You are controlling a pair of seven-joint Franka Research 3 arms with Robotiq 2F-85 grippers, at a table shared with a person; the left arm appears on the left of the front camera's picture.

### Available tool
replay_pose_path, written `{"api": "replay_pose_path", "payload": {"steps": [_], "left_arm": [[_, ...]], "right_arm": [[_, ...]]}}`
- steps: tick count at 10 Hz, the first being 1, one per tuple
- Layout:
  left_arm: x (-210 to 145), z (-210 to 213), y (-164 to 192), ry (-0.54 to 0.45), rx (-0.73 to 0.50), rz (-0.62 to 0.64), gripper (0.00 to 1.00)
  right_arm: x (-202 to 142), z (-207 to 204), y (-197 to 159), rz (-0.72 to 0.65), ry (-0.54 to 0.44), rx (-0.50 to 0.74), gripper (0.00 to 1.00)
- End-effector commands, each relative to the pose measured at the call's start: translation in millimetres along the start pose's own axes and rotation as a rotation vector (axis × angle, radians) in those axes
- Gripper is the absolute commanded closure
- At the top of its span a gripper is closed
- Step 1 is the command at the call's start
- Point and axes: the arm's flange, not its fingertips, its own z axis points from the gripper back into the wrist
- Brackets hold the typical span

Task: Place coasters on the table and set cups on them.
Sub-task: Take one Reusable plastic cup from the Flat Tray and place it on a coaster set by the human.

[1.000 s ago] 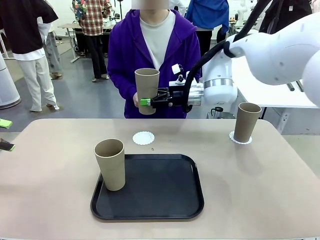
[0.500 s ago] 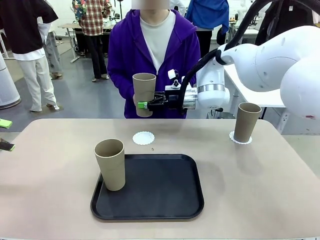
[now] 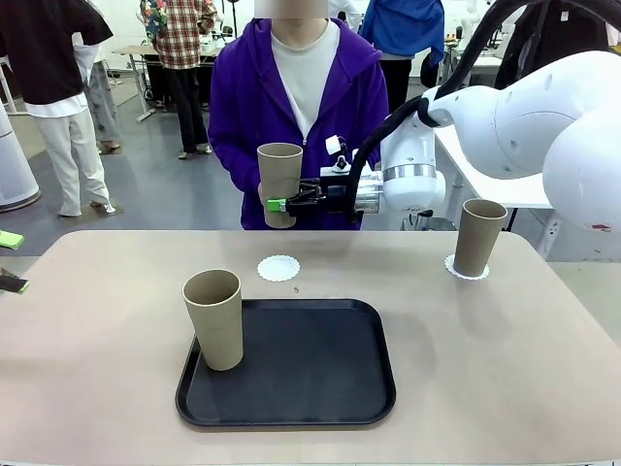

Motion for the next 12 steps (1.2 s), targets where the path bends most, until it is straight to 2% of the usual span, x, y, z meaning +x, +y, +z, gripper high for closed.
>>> {"api": "replay_pose_path", "payload": {"steps": [1, 3, 4, 5, 10, 12], "left_arm": [[0, 1, -2, -0.01, -0.011, -0.004, 0.0], [0, 1, -2, -0.01, -0.011, -0.004, 0.0], [0, 1, -2, -0.01, -0.011, -0.004, 0.0], [0, 1, -2, -0.01, -0.011, -0.004, 0.0], [0, 1, -2, -0.01, -0.011, -0.004, 0.0], [0, 1, -2, -0.01, -0.011, -0.004, 0.0]], "right_arm": [[-6, 1, 13, 0.026, -0.002, 0.045, 0.19], [3, 6, 41, 0.031, 0.041, 0.067, 0.19], [25, 19, 60, 0.039, 0.038, 0.085, 0.19], [-58, -14, -3, 0.049, 0.029, 0.092, 0.19], [-99, -18, -24, 0.03, 0.038, 0.084, 0.19], [-100, -22, -24, 0.031, 0.034, 0.088, 0.19]]}}
